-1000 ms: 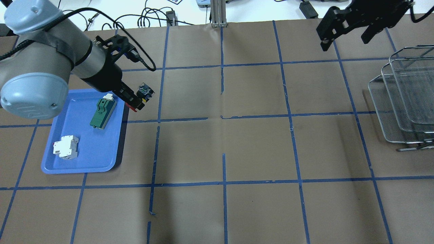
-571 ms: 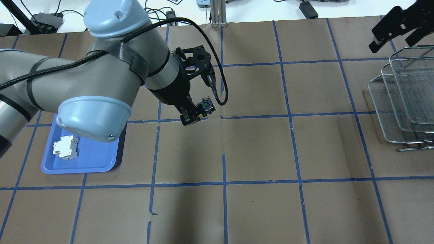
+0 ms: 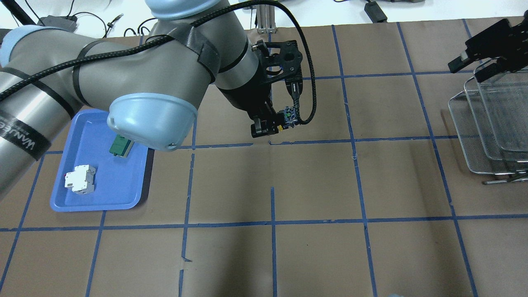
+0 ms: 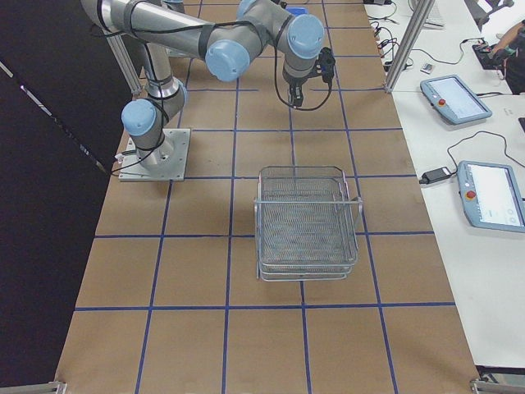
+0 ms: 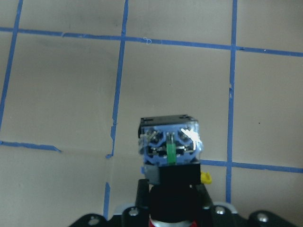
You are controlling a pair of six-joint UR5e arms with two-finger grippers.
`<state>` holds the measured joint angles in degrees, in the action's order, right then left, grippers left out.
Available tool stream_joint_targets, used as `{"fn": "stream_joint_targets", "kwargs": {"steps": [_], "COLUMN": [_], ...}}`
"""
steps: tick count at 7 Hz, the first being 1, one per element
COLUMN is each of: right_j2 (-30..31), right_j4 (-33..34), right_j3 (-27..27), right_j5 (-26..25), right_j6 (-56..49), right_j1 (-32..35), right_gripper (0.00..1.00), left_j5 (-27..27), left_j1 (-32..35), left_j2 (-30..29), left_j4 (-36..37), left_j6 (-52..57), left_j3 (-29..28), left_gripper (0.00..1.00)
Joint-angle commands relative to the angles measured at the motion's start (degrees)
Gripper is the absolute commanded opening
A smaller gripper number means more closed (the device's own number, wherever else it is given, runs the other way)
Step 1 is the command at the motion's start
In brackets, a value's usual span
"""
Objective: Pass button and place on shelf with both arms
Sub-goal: 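Reach the right gripper to the push button held by the left gripper and grasp it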
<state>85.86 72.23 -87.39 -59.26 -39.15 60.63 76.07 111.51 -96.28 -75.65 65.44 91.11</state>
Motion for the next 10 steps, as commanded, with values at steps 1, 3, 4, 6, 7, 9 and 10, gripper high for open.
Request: {"fn": "stream_joint_targets", "kwargs": {"steps": [1, 3, 4, 6, 7, 9, 10], "right_j2": [1.14, 0.37, 0.54, 0.80, 0.63, 0.54, 0.19], "right_j4": [-4.02, -5.61, -5.53, -5.44, -5.18, -4.82, -4.56], "right_j3": [-6.45, -9.79, -12.60, -16.39, -16.84, -16.84, -16.76], "right_j5": [10.98, 18.59, 22.14, 25.49, 29.43, 31.84, 31.75], "right_j6": [-0.14, 0.03, 0.03, 0.21, 0.38, 0.56, 0.47], "right_j1": [1.32, 7.54, 9.40, 14.84, 15.82, 18.90, 18.82], "right_gripper": [1.00, 1.00, 1.00, 1.00, 1.00, 1.00, 1.00], "left_j5": [0.31, 0.05, -0.22, -1.96, -2.06, -2.06, -2.06], "left_j1": [0.81, 1.07, 1.34, 1.34, 1.34, 1.34, 1.34], "left_j2": [-1.19, -1.19, -1.19, -0.58, -0.58, -0.22, -0.14], "left_j4": [0.50, 0.24, 0.58, 0.67, 0.67, 0.67, 0.67], "left_j6": [-0.48, -1.62, -3.02, -3.82, -6.17, -6.72, -6.90], "left_j3": [-0.58, -0.58, -0.58, -0.67, -0.58, -0.67, -0.67], "left_gripper": [0.00, 0.00, 0.00, 0.00, 0.00, 0.00, 0.00]}}
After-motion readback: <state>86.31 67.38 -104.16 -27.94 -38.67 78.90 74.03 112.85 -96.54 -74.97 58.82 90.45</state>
